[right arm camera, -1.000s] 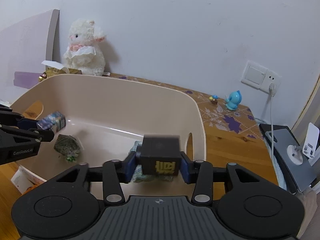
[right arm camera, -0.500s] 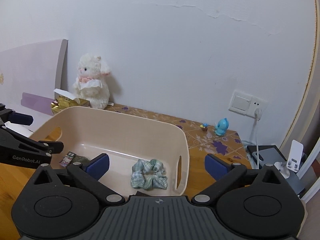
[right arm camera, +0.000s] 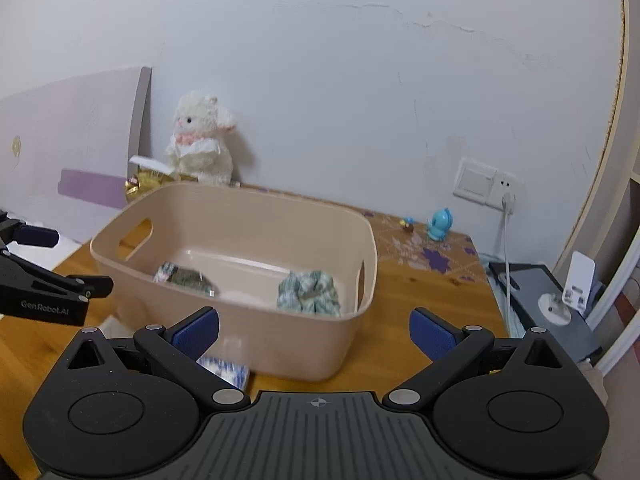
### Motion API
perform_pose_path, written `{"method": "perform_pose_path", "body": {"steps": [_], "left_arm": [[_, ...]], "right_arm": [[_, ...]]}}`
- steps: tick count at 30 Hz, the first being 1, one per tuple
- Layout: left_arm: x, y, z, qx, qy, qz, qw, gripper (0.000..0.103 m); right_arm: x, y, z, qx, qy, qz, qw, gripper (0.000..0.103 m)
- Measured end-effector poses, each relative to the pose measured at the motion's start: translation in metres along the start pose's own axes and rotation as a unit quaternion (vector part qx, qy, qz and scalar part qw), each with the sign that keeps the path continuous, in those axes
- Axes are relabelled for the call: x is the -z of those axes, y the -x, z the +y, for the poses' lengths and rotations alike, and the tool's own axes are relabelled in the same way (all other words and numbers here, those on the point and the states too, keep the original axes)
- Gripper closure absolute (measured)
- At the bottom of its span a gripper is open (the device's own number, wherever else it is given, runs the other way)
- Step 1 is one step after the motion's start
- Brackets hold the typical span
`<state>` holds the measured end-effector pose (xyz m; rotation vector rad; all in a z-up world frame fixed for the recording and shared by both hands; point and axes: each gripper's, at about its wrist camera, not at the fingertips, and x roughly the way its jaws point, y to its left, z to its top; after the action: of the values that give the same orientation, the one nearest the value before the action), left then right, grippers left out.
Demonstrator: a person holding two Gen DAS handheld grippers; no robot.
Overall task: Organize objects
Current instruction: 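Move both tools back toward the orange cloth and patterned box, then grasp the blue-and-white box with the right tool while the left grasps the orange cloth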
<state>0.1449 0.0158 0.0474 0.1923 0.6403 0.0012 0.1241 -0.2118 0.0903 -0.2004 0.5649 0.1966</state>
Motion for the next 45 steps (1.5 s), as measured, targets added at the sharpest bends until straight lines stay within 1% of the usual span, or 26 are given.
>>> {"method": "perform_pose_path", "body": {"steps": [5, 8, 11, 16, 21, 28, 35, 36, 37, 39, 40, 42, 43, 44, 45], "left_arm": [[0.019, 0.002, 0.0, 0.006, 0.001, 0.014, 0.9999, 0.013], [0.029, 0.0, -0.003, 0.013, -0.001, 0.025, 0.9996, 0.013], [0.038, -0.004, -0.006, 0.017, -0.005, 0.034, 0.9993, 0.013], [0.053, -0.017, -0.01, 0.028, -0.011, 0.055, 0.998, 0.013], [0.063, -0.033, -0.012, 0.044, -0.002, 0.078, 0.996, 0.013], [0.069, -0.054, -0.016, 0.067, -0.005, 0.093, 0.9934, 0.013], [0.064, -0.064, -0.019, 0.089, -0.01, 0.075, 0.9932, 0.014], [0.063, -0.066, -0.02, 0.092, -0.014, 0.073, 0.993, 0.016], [0.062, -0.067, -0.022, 0.095, -0.018, 0.073, 0.9927, 0.02], [0.061, -0.071, -0.024, 0.102, -0.027, 0.075, 0.9916, 0.025], [0.061, -0.072, -0.025, 0.106, -0.034, 0.077, 0.9908, 0.03], [0.061, -0.074, -0.028, 0.107, -0.049, 0.078, 0.9899, 0.036], [0.061, -0.074, -0.03, 0.107, -0.057, 0.075, 0.9898, 0.042], [0.06, -0.075, -0.03, 0.108, -0.064, 0.074, 0.9894, 0.044], [0.06, -0.075, -0.031, 0.111, -0.067, 0.073, 0.9888, 0.049]], "right_arm": [[0.024, -0.002, 0.008, -0.001, 0.012, 0.028, 1.0, 0.0], [0.038, -0.009, 0.013, 0.007, 0.022, 0.049, 0.999, 0.0], [0.051, -0.017, 0.013, -0.001, 0.019, 0.068, 0.998, 0.0], [0.068, -0.034, 0.019, -0.009, 0.013, 0.096, 0.995, 0.0], [0.078, -0.055, 0.03, -0.017, 0.018, 0.118, 0.993, 0.0], [0.081, -0.083, 0.041, -0.039, 0.013, 0.129, 0.991, 0.0], [0.079, -0.103, 0.059, -0.062, 0.02, 0.127, 0.99, 0.0], [0.079, -0.105, 0.061, -0.065, 0.02, 0.127, 0.99, 0.0], [0.079, -0.109, 0.063, -0.069, 0.019, 0.127, 0.989, 0.0], [0.079, -0.114, 0.068, -0.074, 0.02, 0.127, 0.989, 0.0], [0.079, -0.116, 0.069, -0.076, 0.019, 0.124, 0.989, 0.0], [0.077, -0.12, 0.071, -0.081, 0.012, 0.121, 0.989, 0.0], [0.076, -0.122, 0.071, -0.082, 0.008, 0.121, 0.989, 0.0], [0.076, -0.123, 0.072, -0.083, 0.005, 0.121, 0.989, 0.0], [0.075, -0.124, 0.072, -0.083, 0.002, 0.12, 0.989, 0.0]]}}
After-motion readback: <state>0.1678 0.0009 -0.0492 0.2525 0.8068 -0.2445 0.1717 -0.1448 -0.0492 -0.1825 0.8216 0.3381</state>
